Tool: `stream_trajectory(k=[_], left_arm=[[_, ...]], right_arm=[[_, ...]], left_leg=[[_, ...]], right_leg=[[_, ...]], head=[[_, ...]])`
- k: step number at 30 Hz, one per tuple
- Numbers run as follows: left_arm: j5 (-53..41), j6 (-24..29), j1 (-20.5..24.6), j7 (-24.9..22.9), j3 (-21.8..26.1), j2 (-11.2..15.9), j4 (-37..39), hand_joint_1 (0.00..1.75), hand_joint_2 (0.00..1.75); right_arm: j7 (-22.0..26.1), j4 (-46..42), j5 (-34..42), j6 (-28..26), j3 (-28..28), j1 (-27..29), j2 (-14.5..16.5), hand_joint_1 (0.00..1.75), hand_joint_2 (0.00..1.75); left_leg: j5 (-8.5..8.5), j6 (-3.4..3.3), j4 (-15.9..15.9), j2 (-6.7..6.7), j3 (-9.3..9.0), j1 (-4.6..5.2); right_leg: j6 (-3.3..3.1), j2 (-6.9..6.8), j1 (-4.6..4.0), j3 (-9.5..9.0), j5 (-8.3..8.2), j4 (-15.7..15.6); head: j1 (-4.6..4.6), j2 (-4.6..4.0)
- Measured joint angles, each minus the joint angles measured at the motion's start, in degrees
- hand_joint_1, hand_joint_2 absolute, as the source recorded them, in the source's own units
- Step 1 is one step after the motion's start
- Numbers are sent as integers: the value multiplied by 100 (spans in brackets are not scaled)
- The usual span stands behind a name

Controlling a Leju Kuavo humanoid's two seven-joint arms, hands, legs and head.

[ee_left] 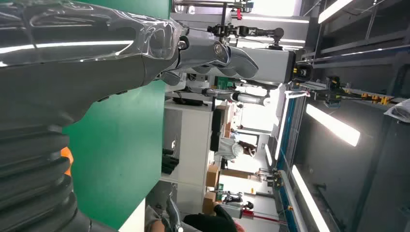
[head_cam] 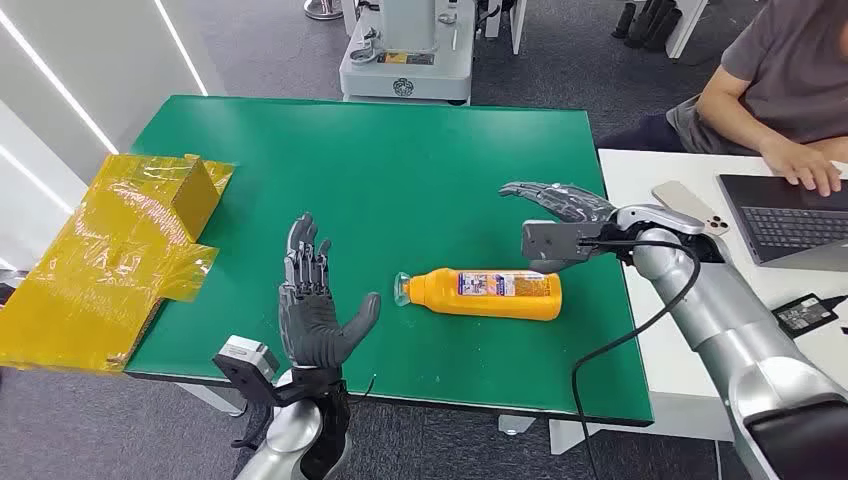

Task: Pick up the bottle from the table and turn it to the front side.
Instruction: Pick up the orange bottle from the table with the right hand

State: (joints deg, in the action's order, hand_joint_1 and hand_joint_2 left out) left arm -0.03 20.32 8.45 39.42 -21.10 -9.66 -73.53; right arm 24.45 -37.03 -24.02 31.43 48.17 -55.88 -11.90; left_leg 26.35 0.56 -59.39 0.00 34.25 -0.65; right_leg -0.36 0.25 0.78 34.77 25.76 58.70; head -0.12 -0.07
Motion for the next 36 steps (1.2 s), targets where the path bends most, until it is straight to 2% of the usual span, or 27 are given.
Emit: stream_trajectory(k=[6, 10, 20, 36], left_arm=[[5, 73, -5, 15, -64, 2, 26, 0, 175], [5, 124, -6, -23, -77, 1, 28, 0, 175], [3, 183, -10, -54, -79, 0, 28, 0, 175], [3, 167, -59, -99, -86, 2, 46, 0, 175]], right_arm=[[-167, 811, 161, -2, 312, 48, 485, 0, 175], [-405, 1212, 256, -57, 430, 142, 670, 0, 175], [-630, 1658, 340, -268, 523, 357, 820, 0, 175], [-911, 1799, 135, -715, 592, 427, 705, 0, 175]], left_leg=[[-2, 0, 0, -16, 1, -1], [-3, 0, 0, -23, 5, 0], [-2, -1, -2, -22, 7, 1], [-2, -1, -3, -21, 6, 1]], right_leg=[[1, -16, 0, 0, 1, -1], [2, -24, 0, -1, 2, -1], [2, -21, 1, 0, 1, -4], [3, -19, 1, 0, 1, -4]], head=[[0, 0], [1, 0], [1, 0], [1, 0]])
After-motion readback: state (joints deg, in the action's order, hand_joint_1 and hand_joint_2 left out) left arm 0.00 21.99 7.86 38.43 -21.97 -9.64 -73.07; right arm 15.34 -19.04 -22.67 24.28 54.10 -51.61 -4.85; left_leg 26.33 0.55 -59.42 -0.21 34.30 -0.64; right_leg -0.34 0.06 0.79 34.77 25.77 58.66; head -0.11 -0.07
